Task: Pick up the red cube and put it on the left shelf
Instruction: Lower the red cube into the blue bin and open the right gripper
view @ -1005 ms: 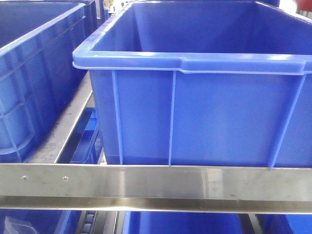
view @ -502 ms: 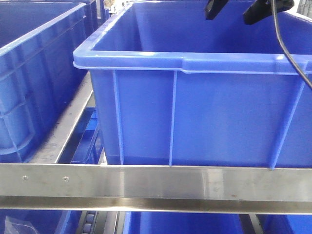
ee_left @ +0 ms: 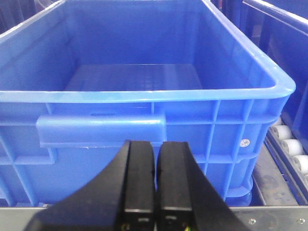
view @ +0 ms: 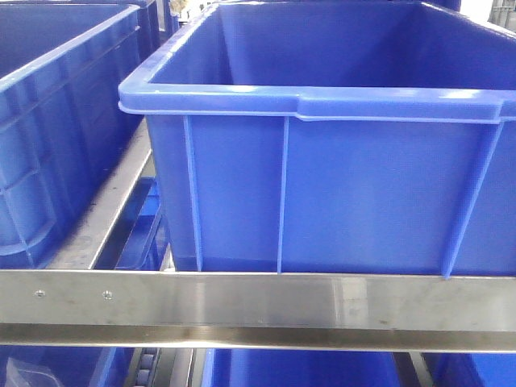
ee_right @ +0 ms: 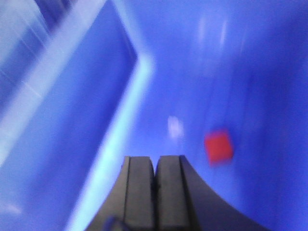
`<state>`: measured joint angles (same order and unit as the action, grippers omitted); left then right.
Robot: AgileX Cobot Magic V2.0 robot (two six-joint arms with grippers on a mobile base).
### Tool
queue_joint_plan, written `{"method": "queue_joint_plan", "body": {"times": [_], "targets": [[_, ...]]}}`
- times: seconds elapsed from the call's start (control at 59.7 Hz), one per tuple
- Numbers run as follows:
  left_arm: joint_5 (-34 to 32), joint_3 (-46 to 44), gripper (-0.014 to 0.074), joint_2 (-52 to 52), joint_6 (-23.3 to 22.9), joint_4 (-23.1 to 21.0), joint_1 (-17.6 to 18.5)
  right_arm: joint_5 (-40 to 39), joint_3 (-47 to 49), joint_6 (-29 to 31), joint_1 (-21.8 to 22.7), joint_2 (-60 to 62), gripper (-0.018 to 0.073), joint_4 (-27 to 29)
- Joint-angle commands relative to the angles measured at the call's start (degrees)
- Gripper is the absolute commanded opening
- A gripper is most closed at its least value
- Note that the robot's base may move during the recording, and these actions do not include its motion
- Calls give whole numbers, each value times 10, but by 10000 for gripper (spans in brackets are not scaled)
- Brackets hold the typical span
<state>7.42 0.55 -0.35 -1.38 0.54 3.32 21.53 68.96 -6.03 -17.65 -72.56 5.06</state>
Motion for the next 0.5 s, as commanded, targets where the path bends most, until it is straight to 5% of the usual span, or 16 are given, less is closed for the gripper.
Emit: {"method": "queue_joint_plan", "body": {"times": [0.0,0.486], "targets": [[-50,13,101,-9,0,-2,2,-68,-12,1,0,64,51,-3],[-50,13,101,-9,0,-2,2,-87,-123,1,0,228,51,-3]]}}
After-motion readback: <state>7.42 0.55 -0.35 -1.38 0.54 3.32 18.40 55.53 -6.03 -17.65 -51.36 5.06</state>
